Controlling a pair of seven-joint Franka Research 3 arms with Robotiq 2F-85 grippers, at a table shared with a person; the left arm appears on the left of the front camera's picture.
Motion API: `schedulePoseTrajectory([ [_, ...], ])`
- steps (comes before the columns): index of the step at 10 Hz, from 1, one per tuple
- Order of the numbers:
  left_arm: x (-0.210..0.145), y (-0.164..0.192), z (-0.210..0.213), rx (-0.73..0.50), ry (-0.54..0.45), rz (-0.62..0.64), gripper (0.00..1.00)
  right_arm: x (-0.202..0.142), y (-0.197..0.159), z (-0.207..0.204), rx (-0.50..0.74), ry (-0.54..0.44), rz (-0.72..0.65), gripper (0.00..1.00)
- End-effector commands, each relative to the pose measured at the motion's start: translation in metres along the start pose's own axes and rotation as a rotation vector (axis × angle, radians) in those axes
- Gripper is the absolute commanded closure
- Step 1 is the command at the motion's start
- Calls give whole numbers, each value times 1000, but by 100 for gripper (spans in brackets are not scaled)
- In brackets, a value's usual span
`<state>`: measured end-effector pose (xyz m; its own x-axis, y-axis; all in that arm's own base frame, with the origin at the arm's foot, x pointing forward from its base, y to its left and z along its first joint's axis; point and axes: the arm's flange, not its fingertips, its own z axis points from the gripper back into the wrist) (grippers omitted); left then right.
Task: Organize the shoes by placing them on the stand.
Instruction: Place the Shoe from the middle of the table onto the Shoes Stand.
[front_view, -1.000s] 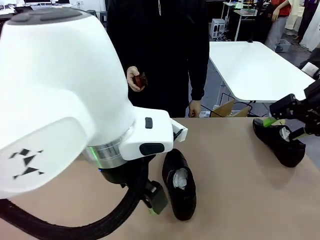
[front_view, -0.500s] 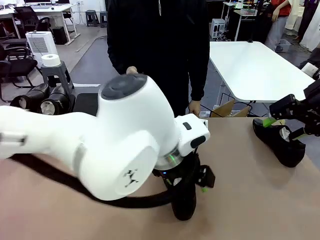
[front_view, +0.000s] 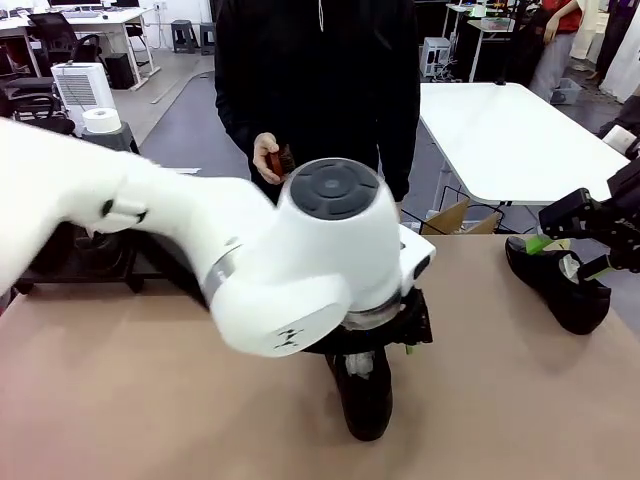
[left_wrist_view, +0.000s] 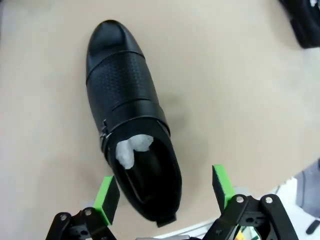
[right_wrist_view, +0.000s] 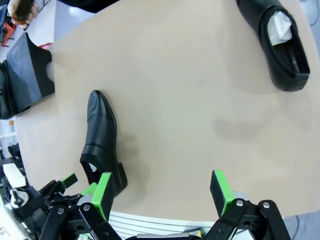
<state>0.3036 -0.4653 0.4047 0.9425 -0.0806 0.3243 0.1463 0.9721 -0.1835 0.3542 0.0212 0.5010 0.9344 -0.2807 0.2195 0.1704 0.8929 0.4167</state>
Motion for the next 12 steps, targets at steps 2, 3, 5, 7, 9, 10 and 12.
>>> schedulePoseTrajectory([
  [2, 6, -51, -38, 43, 67, 1, 4, 1, 0, 0, 11, 1, 3, 0],
  [3, 9, -54, -46, 38, 77, 8, 4, 1, 0, 0, 11, 1, 3, 0],
  [5, 11, -52, -62, 60, 91, 34, 4, 1, 0, 0, 11, 1, 3, 0],
  [7, 10, -51, -74, 94, 107, 43, 4, 1, 0, 0, 11, 1, 3, 0],
  [9, 10, -50, -71, 112, 129, 14, 14, 1, 0, 0, 11, 1, 3, 0],
  [10, 9, -50, -69, 126, 134, 6, 28, 1, 0, 0, 11, 1, 3, 0],
  [12, 7, -48, -65, 136, 155, 5, 60, 1, 0, 0, 11, 1, 3, 0],
])
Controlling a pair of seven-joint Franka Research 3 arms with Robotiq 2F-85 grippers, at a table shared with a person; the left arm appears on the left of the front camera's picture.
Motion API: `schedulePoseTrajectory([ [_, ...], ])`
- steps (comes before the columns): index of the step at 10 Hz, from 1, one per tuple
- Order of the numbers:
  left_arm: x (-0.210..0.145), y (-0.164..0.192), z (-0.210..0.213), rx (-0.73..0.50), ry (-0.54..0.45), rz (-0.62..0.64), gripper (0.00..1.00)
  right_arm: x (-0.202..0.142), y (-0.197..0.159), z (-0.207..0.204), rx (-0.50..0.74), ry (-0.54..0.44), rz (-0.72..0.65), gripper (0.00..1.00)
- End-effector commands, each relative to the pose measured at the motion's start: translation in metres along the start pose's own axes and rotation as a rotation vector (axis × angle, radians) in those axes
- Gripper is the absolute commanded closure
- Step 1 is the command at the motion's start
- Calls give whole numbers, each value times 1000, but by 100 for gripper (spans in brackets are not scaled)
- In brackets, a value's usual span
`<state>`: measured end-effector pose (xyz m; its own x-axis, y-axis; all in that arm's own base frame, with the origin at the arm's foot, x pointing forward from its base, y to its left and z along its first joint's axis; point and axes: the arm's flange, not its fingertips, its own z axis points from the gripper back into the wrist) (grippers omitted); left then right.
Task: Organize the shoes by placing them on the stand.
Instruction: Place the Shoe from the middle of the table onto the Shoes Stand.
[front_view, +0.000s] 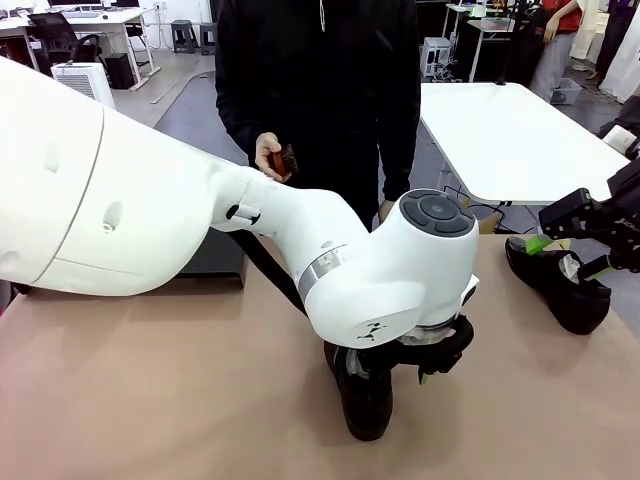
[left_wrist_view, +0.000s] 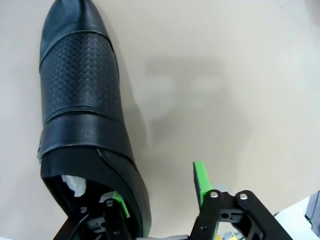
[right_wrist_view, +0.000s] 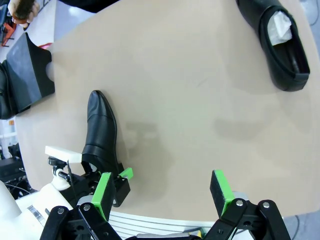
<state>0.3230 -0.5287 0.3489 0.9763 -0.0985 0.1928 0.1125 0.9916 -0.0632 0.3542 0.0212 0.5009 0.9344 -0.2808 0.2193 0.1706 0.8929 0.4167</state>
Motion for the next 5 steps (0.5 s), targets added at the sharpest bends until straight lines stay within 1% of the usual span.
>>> schedulePoseTrajectory([
  [1, 1, 2, 7, 14, 23, 2, 77, 1, 0, 0, 11, 1, 3, 0],
  [2, 1, 4, 7, 17, 26, 1, 94, 1, 0, 0, 11, 1, 3, 0],
  [3, 1, 6, 7, 21, 29, 6, 100, 1, 0, 0, 11, 1, 3, 0],
  [5, 1, 11, 8, 25, 37, 14, 100, 1, 0, 0, 11, 1, 3, 0],
])
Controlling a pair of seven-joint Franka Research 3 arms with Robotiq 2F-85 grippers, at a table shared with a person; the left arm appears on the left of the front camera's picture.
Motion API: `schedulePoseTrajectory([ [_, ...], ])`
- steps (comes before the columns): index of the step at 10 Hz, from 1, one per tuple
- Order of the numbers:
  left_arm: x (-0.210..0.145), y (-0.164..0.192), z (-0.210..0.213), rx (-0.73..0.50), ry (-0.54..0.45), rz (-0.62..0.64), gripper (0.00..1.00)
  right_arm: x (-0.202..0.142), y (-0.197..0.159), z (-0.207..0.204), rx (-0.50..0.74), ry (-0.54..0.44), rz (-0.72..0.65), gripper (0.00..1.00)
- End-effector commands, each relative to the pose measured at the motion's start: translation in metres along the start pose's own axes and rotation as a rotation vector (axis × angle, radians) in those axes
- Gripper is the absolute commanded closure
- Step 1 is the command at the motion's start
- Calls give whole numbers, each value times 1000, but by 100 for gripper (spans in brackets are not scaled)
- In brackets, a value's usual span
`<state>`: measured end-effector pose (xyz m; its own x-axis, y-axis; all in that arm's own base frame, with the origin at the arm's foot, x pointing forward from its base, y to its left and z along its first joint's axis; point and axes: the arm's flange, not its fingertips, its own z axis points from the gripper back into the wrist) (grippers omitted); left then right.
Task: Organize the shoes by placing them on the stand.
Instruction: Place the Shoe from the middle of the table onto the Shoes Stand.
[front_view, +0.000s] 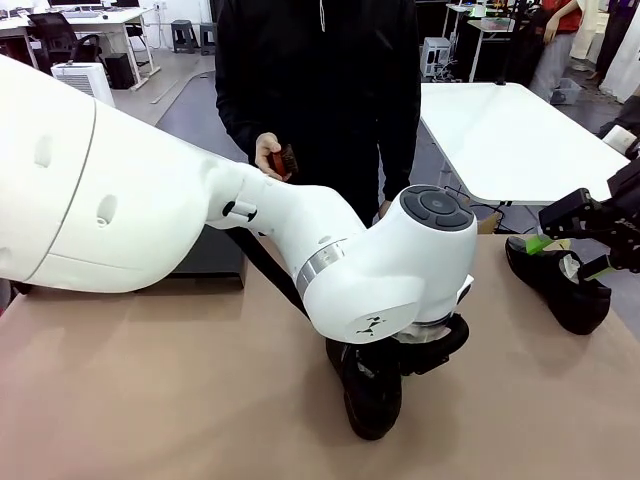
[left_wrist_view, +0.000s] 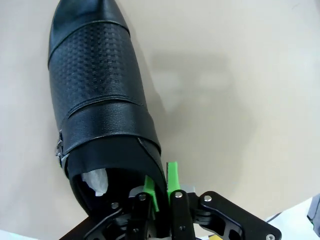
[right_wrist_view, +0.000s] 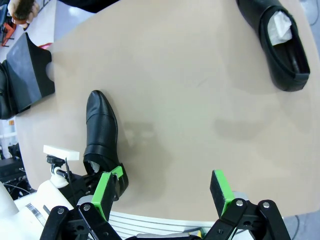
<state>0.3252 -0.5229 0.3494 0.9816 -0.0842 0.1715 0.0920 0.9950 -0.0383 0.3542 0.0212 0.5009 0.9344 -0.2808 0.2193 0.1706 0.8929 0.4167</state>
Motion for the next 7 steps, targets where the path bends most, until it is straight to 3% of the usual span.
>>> schedulePoseTrajectory([
  [1, -1, 8, 9, -1, 16, -1, 100, 1, 0, 0, 11, 1, 3, 0],
  [3, -5, 14, 22, 6, 6, -33, 100, 1, 0, 0, 11, 1, 3, 0],
  [5, -23, 35, 79, -13, -124, -154, 100, 1, 0, 0, 11, 1, 3, 0],
  [7, -34, 75, 141, 43, -273, -246, 100, 1, 0, 0, 11, 1, 3, 0],
])
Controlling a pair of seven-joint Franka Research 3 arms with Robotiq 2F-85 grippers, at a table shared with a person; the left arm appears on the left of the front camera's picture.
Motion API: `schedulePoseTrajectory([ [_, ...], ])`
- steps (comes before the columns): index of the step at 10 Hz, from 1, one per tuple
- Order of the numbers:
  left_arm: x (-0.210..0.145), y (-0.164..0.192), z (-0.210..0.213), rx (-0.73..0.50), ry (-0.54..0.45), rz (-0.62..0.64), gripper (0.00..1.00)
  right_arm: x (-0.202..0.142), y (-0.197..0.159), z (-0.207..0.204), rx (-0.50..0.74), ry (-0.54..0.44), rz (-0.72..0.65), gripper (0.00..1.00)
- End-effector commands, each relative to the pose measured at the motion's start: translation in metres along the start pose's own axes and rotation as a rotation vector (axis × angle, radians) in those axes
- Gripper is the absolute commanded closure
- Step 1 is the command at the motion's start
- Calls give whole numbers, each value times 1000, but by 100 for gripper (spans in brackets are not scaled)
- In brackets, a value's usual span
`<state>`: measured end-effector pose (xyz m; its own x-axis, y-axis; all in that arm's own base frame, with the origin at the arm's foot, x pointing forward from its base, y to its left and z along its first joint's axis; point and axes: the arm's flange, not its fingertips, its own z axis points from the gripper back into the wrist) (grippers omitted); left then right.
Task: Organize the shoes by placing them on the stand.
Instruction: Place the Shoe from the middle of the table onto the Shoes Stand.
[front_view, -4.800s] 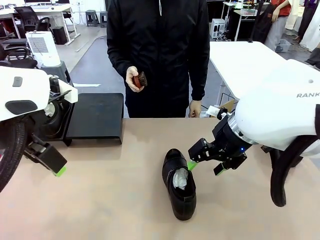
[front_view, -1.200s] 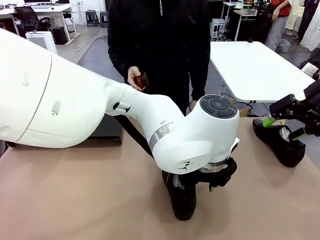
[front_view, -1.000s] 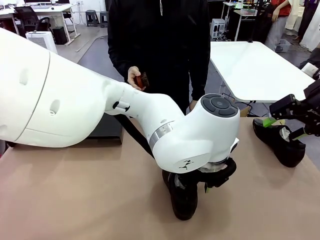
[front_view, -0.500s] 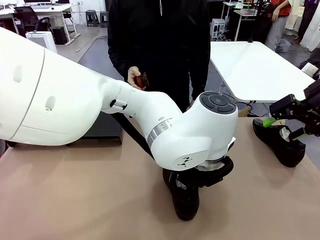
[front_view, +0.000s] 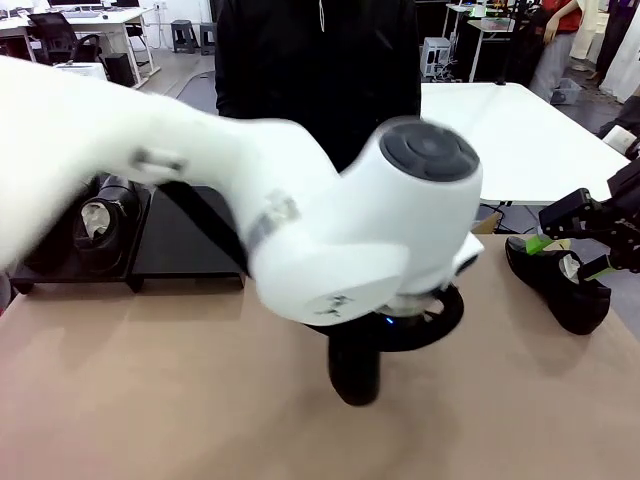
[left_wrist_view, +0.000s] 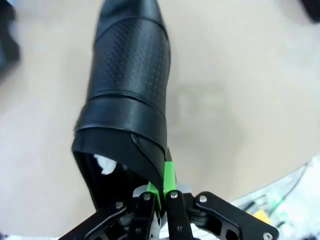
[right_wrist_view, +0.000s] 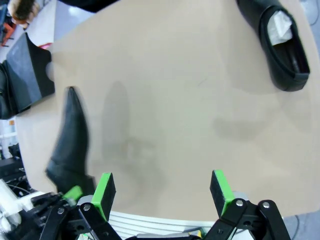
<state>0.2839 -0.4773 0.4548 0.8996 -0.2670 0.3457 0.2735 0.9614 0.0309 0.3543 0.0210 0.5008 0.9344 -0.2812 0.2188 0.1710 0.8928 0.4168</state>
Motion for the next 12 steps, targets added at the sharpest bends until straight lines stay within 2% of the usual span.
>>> schedulePoseTrajectory([
  [1, -9, 64, 49, 101, -152, -87, 100, 1, 0, 0, 11, 1, 3, 0],
  [4, -6, 136, 75, 199, -228, -58, 100, 1, 0, 0, 11, 1, 3, 0],
  [5, -28, 142, 87, 114, -113, 111, 100, 1, 0, 0, 11, 1, 3, 0],
  [6, -1, 122, 78, 190, -180, -60, 100, 1, 0, 0, 11, 1, 3, 0],
  [8, -1, 122, 78, 190, -180, -60, 100, 1, 0, 0, 11, 1, 3, 0],
  [9, -10, 135, 78, 190, -159, -7, 100, 1, 0, 0, 11, 1, 3, 0],
  [10, -10, 162, 74, 312, -221, 91, 100, 1, 0, 0, 11, 1, 3, 0],
  [12, 4, 215, 65, 385, -288, 236, 100, 1, 0, 0, 11, 1, 3, 0],
])
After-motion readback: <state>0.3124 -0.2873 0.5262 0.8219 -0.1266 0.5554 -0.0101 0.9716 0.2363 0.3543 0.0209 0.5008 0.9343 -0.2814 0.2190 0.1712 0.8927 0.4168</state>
